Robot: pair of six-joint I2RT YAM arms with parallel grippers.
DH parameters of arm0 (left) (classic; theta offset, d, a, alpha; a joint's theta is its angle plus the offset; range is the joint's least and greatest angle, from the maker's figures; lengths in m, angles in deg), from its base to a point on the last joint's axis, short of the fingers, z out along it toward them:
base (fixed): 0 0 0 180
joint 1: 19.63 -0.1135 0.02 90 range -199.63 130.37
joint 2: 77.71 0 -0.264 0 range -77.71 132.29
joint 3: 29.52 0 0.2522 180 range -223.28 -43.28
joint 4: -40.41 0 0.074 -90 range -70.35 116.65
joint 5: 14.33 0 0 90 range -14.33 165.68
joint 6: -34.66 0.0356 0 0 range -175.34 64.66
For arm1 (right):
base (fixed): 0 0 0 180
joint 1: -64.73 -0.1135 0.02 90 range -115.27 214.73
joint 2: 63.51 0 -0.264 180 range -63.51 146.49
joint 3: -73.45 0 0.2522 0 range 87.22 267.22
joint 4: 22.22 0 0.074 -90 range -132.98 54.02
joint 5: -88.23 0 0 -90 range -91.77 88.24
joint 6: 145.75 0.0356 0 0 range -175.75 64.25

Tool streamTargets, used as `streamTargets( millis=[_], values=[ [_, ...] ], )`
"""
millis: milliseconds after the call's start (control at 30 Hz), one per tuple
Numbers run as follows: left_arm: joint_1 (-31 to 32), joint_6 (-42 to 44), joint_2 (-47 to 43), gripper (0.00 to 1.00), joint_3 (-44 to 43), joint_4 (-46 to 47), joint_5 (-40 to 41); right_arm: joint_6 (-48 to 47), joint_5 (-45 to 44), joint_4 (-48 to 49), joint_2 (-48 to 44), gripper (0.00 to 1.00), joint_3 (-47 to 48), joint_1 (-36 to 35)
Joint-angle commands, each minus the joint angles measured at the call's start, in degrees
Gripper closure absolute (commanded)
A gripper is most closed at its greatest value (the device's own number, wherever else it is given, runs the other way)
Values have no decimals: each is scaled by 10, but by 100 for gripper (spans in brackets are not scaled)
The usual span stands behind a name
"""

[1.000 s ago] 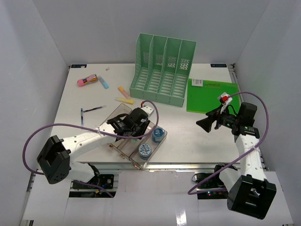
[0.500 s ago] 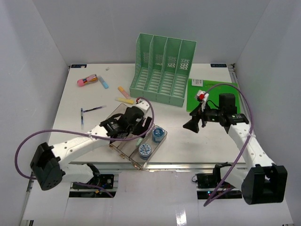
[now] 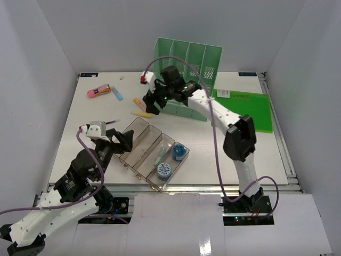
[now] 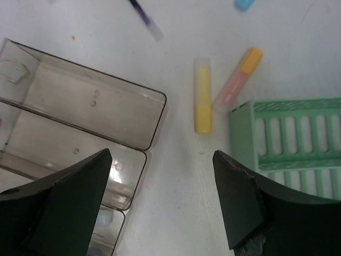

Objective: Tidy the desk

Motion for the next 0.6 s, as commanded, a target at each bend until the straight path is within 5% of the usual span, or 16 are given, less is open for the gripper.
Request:
streamTargets(
  millis=[0, 233, 567],
  values=[
    [-1, 14, -23, 12, 24, -4, 43, 56, -120, 47, 100, 18, 90, -49],
    [-1, 22, -29, 12, 29, -3, 67, 92, -190, 206, 206, 23, 167, -60],
    [-2, 26, 2, 12, 27, -7, 61, 55, -110, 218, 207, 20, 180, -39]
  ],
)
